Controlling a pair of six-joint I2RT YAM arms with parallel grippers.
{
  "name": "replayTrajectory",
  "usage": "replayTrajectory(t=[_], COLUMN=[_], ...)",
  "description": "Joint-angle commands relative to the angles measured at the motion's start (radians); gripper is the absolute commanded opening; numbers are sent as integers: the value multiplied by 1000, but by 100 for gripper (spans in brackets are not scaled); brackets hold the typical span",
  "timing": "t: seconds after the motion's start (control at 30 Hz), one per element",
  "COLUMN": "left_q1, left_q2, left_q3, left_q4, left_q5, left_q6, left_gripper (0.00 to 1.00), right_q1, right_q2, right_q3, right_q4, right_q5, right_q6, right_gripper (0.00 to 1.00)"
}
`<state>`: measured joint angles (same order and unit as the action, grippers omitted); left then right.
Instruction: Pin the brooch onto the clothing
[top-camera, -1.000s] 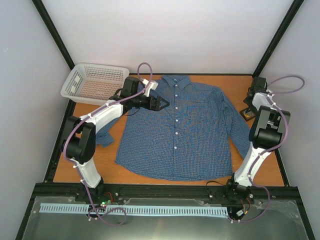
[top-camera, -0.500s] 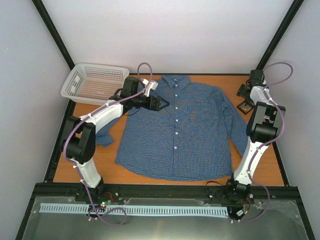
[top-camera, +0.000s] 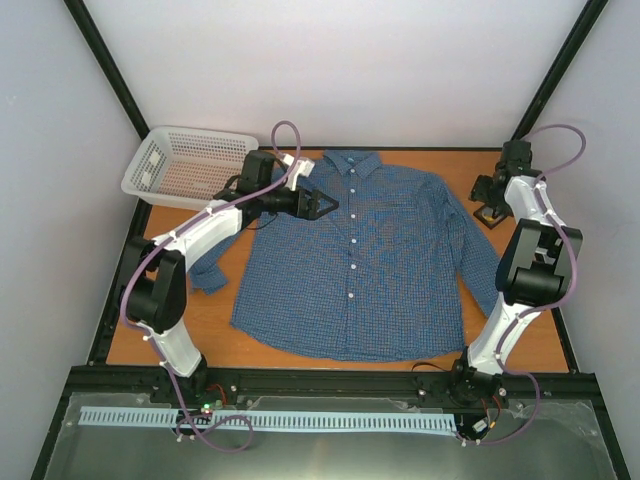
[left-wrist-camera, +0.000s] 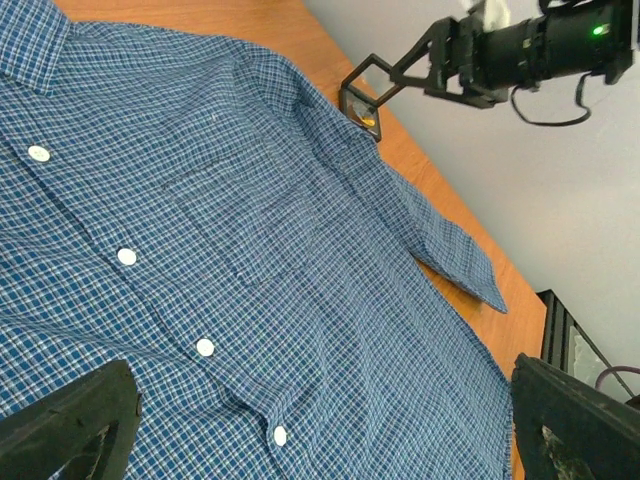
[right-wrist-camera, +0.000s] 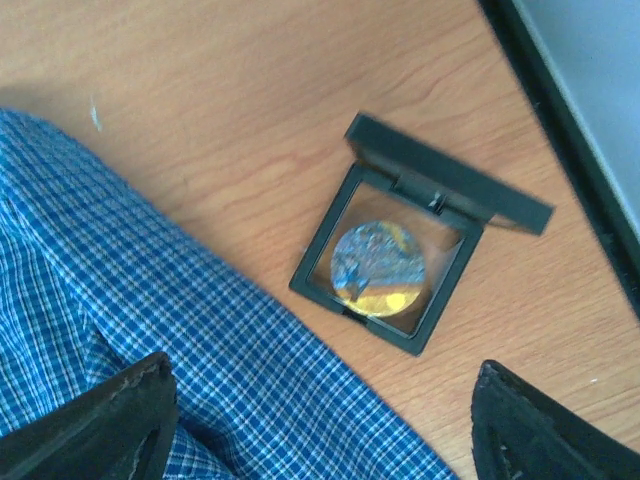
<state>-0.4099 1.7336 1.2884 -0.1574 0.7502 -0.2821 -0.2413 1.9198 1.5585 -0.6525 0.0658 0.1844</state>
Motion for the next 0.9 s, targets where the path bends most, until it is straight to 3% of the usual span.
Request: replayTrajectory(t=[0.0,0.3,0.87], left_q1=[12,17,25], left_q2=[-44,-51,-33], left_q3=[11,6,2], left_q4=[28,34,38], left_q5=[44,48,54], left_q6=[-15,-16,-22], left_gripper=[100,100,100], right_q1=[4,-1,-42], right_q2=[43,161,250], right_q3=[-18,74,117], right_q4=[-4,-11,13], right_q5=[-73,-19,-13], right_q6=[-6,6,-10], right_gripper=[75,58,59])
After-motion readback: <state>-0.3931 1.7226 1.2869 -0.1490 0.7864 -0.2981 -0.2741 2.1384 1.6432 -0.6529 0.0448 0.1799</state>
